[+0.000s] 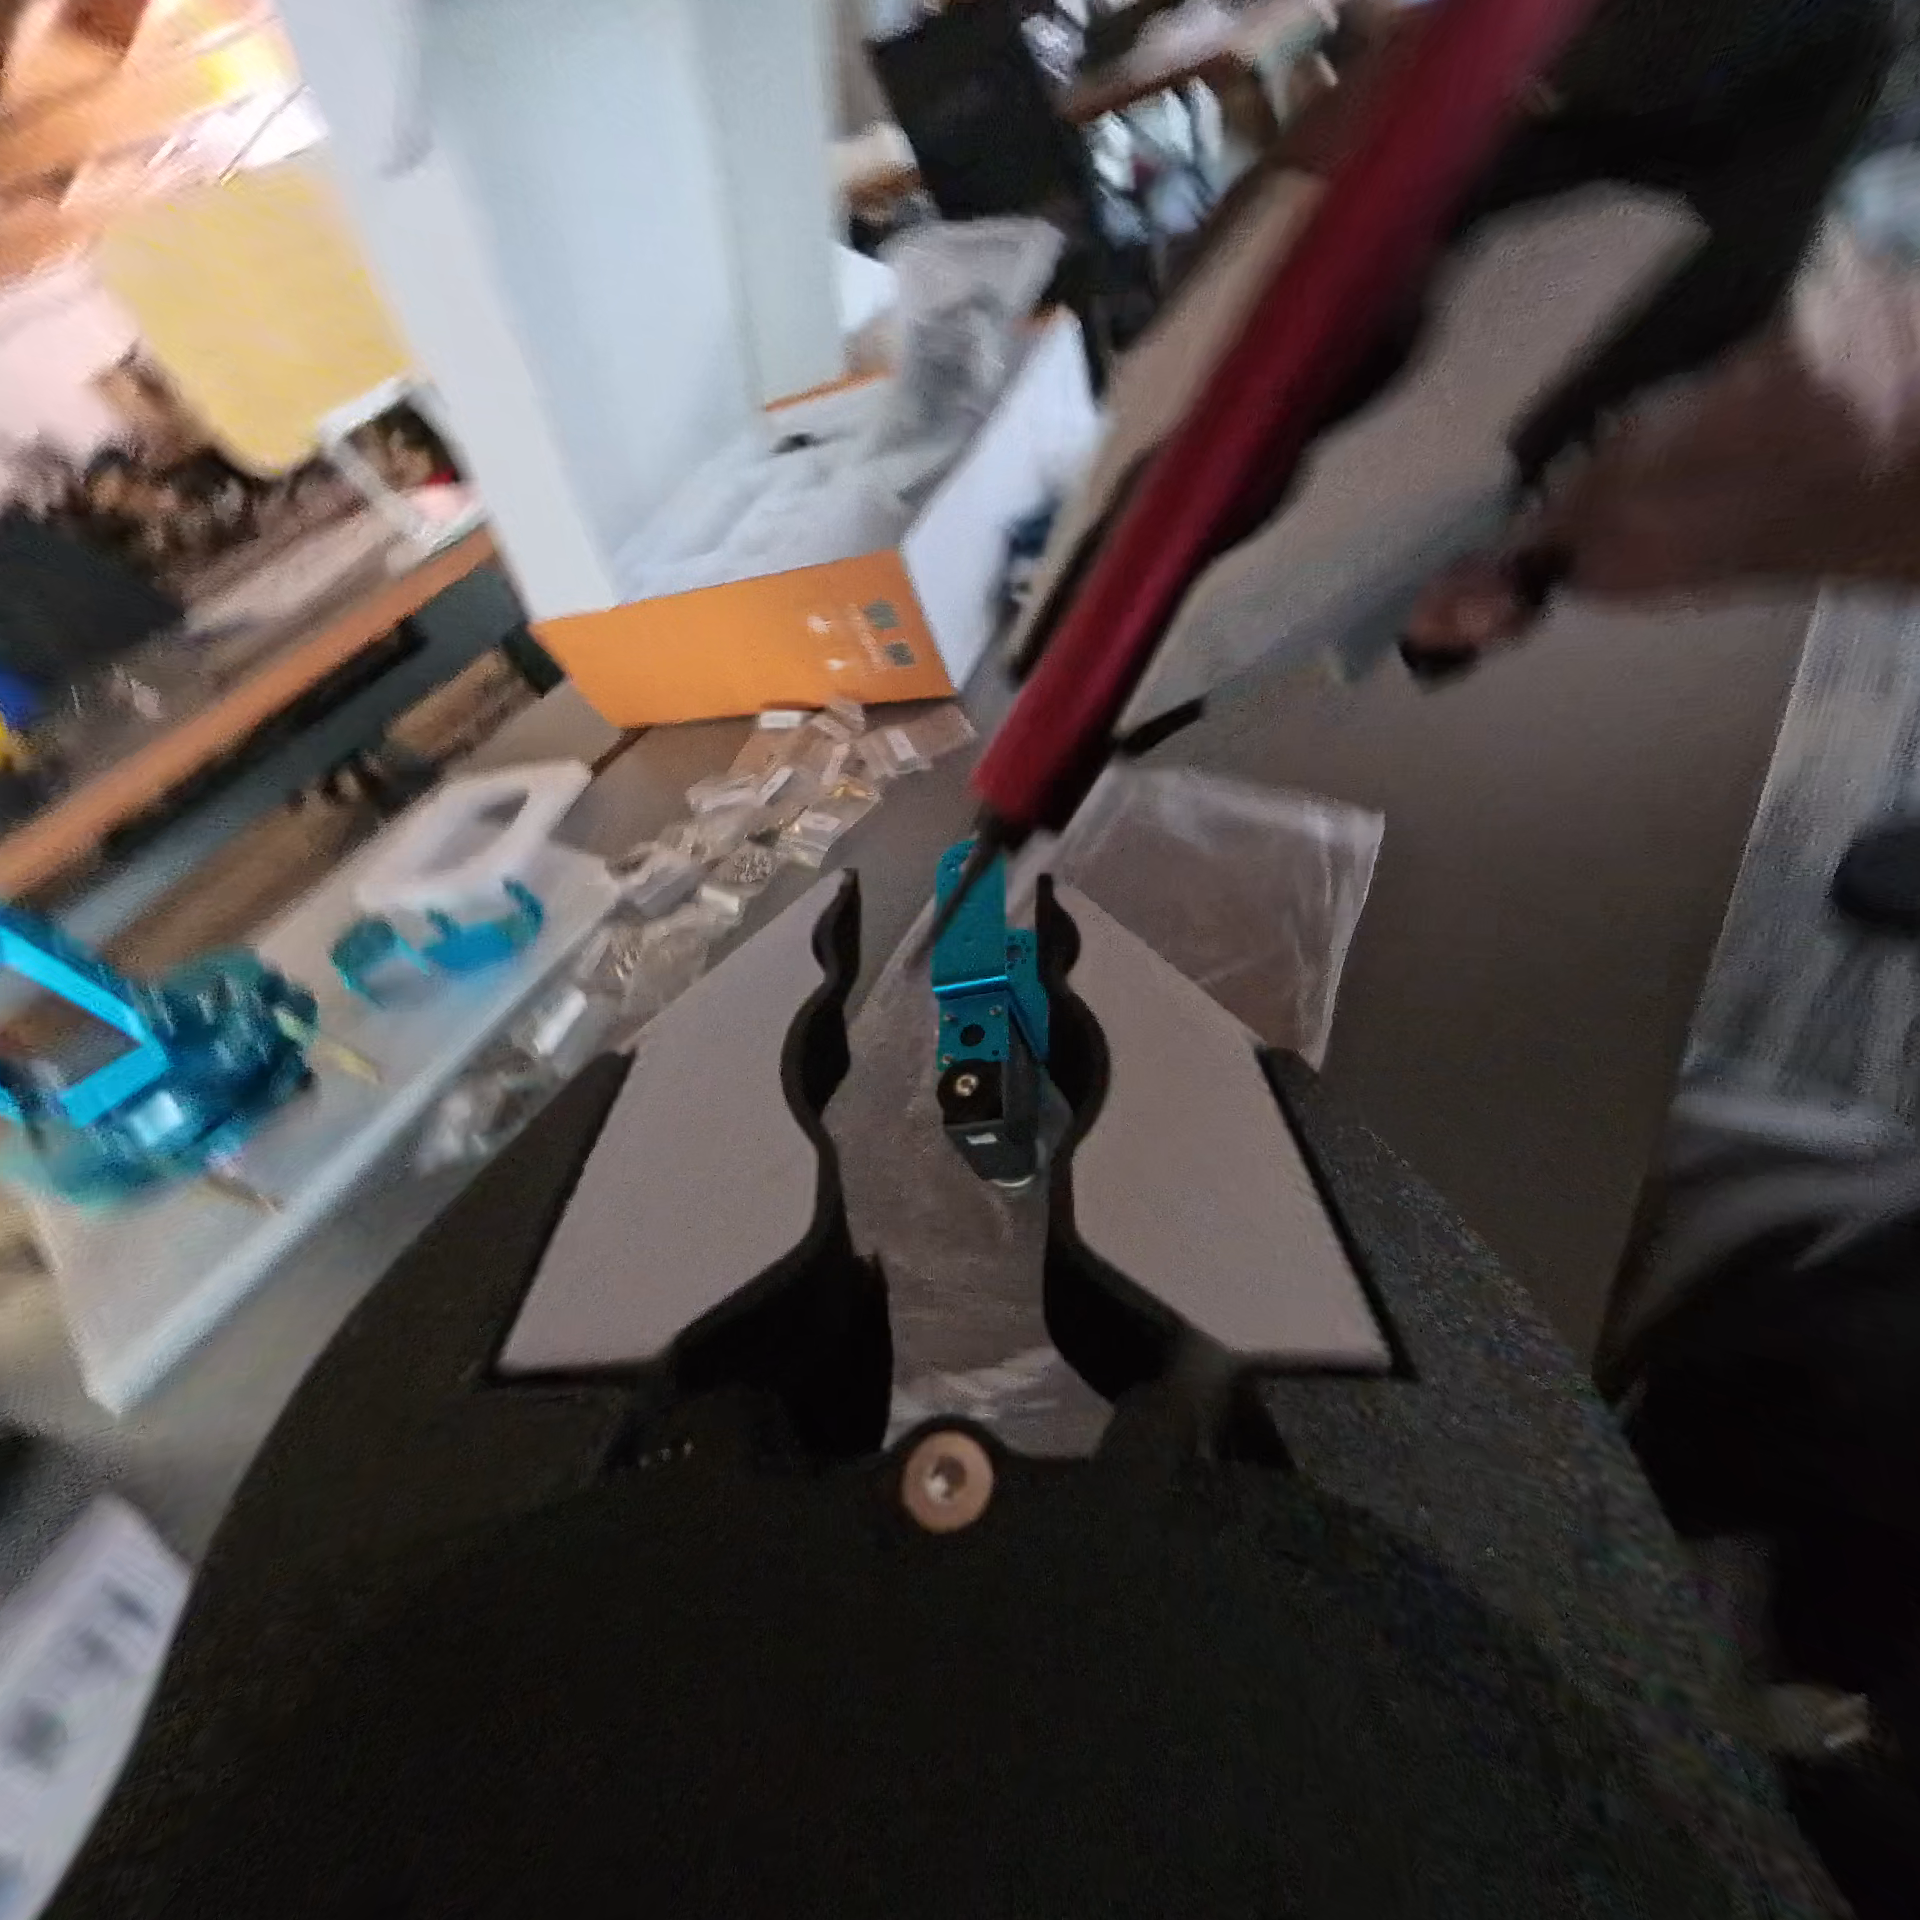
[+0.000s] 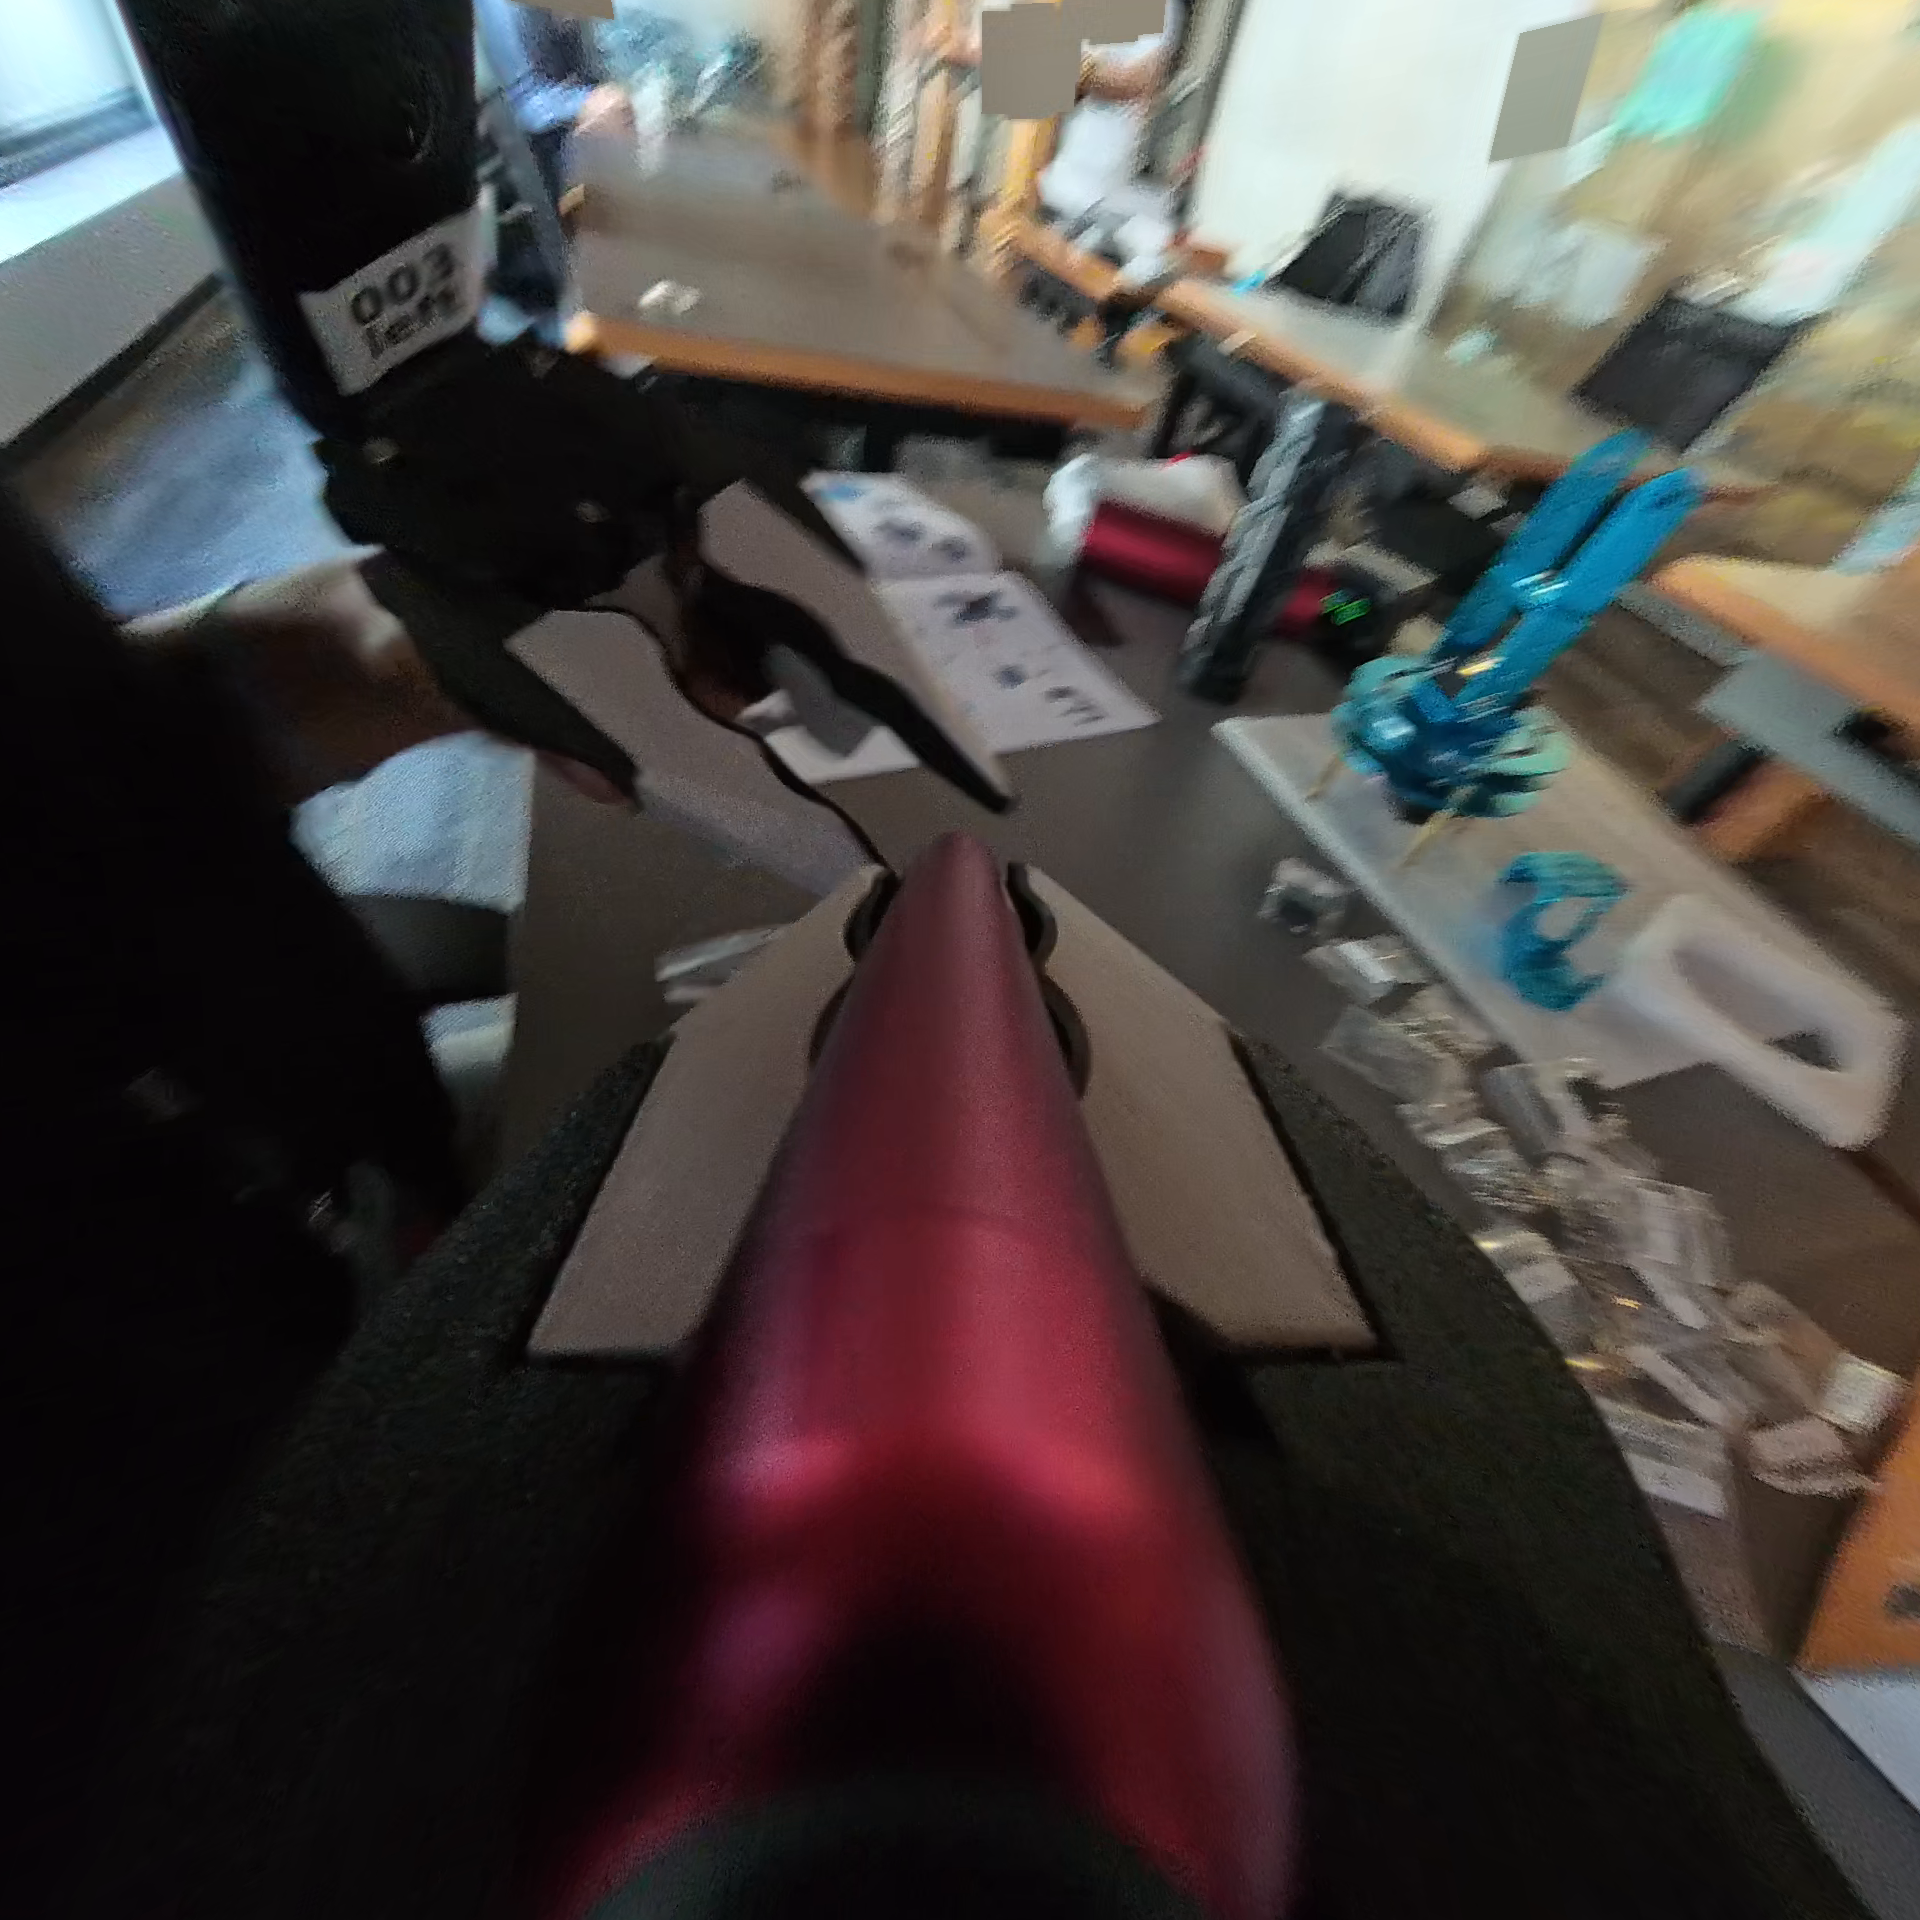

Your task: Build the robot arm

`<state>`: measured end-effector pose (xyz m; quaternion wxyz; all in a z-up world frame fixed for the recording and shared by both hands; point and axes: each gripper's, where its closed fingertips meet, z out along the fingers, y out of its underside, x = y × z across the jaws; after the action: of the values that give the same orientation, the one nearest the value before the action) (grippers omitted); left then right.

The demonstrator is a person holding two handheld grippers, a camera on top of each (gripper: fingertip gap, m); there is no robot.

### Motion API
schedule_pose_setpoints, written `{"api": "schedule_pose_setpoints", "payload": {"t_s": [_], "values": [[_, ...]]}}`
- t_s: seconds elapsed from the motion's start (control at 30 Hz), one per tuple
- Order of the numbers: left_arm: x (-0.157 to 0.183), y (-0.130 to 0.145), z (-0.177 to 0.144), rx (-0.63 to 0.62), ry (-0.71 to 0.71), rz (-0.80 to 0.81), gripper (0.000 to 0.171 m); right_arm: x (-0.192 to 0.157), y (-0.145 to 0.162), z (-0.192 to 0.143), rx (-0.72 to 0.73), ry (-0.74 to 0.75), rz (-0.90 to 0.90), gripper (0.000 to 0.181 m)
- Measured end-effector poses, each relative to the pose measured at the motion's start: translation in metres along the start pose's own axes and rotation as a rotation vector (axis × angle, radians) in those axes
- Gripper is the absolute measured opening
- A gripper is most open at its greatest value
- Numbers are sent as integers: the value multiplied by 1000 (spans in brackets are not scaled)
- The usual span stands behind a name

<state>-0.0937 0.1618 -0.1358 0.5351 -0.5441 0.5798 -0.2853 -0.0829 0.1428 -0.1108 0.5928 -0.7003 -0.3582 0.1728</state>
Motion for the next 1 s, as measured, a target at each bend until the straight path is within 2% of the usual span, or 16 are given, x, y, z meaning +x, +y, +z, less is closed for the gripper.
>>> {"api": "schedule_pose_setpoints", "payload": {"t_s": [0.03,0.07,0.17,0.23,0.27,0.3,0.33,0.37,0.57,1.0], "values": [[-9,0,-8,45,-21,-171,33,7,-7,-4,58,83,-6,20],[-13,-2,-15,112,2,-384,36,11,-15,-7,123,156,-22,21],[-1,-26,-28,392,338,-992,45,3,-31,-5,300,291,-20,21],[10,-44,-35,506,578,-1196,49,-13,-37,4,384,290,1,22],[11,-48,-36,538,643,-1262,50,-20,-38,8,407,303,-1,22],[11,-52,-39,568,685,-1300,46,-24,-37,12,414,317,-4,22],[13,-53,-41,579,713,-1319,27,-28,-37,15,418,331,-10,22],[12,-52,-42,583,717,-1341,21,-31,-39,15,429,347,-23,22],[23,-47,-50,550,733,-1399,19,-44,-38,12,392,388,-141,23],[43,-58,-47,509,797,-1386,20,-51,-35,-9,344,436,-170,22]]}}
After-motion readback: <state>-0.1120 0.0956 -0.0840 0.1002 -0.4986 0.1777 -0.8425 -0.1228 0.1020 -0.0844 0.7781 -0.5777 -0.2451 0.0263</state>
